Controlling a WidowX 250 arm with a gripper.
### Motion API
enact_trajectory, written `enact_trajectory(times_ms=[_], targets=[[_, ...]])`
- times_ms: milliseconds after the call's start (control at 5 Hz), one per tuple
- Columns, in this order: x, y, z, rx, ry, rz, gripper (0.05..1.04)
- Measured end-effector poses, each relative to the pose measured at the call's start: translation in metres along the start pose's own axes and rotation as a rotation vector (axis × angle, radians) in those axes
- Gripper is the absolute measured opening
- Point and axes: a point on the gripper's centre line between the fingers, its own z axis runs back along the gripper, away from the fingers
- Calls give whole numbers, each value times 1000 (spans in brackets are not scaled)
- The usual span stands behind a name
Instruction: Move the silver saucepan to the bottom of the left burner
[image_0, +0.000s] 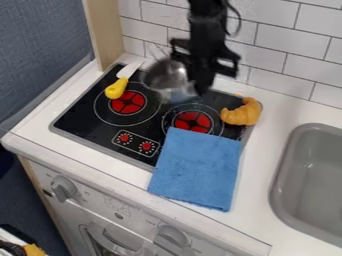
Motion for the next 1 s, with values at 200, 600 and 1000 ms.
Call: enact_trajectory(times_ms=[200,600,1000], targets=[[-38,20,11,5,21,102,77],[-127,88,-17,36,156,417,77],[-123,97,-30,38,148,445,77]])
